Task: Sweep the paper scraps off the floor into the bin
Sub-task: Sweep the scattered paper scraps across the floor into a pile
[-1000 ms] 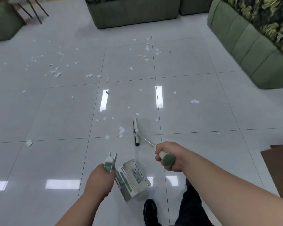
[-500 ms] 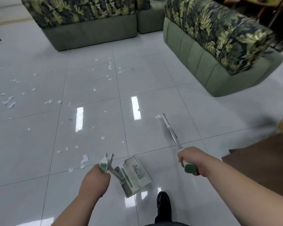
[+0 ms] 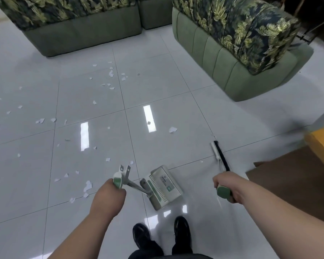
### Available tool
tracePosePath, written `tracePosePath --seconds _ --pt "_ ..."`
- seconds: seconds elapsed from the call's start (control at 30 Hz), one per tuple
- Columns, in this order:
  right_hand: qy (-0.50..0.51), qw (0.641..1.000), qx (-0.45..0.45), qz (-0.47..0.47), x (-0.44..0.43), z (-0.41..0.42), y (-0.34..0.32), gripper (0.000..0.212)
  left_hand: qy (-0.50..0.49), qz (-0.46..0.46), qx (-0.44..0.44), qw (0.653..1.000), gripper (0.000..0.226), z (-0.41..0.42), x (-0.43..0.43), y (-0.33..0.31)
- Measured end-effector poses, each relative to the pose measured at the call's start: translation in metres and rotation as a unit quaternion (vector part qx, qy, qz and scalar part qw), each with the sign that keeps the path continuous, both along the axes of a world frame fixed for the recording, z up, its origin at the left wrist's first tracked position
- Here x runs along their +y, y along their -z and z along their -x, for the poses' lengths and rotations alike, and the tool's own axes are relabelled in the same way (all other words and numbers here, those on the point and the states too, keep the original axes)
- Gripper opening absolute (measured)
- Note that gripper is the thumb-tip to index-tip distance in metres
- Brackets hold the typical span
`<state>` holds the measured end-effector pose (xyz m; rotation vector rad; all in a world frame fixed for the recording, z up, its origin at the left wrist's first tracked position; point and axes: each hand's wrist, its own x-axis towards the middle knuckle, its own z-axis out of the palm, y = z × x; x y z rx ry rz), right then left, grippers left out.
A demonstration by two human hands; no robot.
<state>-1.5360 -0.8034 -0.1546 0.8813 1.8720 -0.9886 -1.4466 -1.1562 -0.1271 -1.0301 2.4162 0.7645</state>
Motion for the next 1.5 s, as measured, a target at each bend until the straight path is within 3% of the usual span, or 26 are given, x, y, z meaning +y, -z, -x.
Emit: tracePosePath --seconds 0.3,0.47,0.67,0.8,0.9,1.13,1.37,1.5 --pt "-0.081 0.991 -0.039 0.104 -0.124 -0.008 -0.025 0.014 -0.017 -0.004 -0.021 1.0 0.015 -0.024 -0.051 0.009" --pt "-0.142 0.973 -0.069 0.168 -0.23 -0.009 -0.032 0.016 -0.087 -0.009 -0.027 0.996 0.014 -0.049 -0.105 0.005" --pt "-0.171 0.957 -0.101 0.211 -0.347 -0.012 -0.025 0.029 -0.161 -0.016 -0.034 0.986 0.018 -0.084 -0.172 0.0" --pt "-0.146 0.955 -0.116 0.231 -0.383 0.0 -0.03 0.023 -0.192 -0.03 -0.023 0.981 0.015 -0.089 -0.207 0.002" --pt "-0.142 0.956 -0.111 0.23 -0.389 0.01 -0.038 0.028 -0.189 -0.024 -0.007 0.982 0.011 -0.083 -0.227 0.002" --pt "-0.141 0.978 -0.036 0.15 -0.362 0.021 -0.064 0.011 -0.107 -0.038 0.022 0.993 0.009 -0.039 -0.233 -0.006" --pt "-0.076 0.993 0.034 0.083 -0.289 0.046 -0.067 0.006 -0.018 -0.042 0.054 0.997 0.003 0.03 -0.2 -0.015" --pt "-0.022 0.997 0.057 0.052 -0.227 0.064 -0.069 0.01 0.035 -0.026 0.074 0.996 0.01 0.067 -0.168 -0.019"
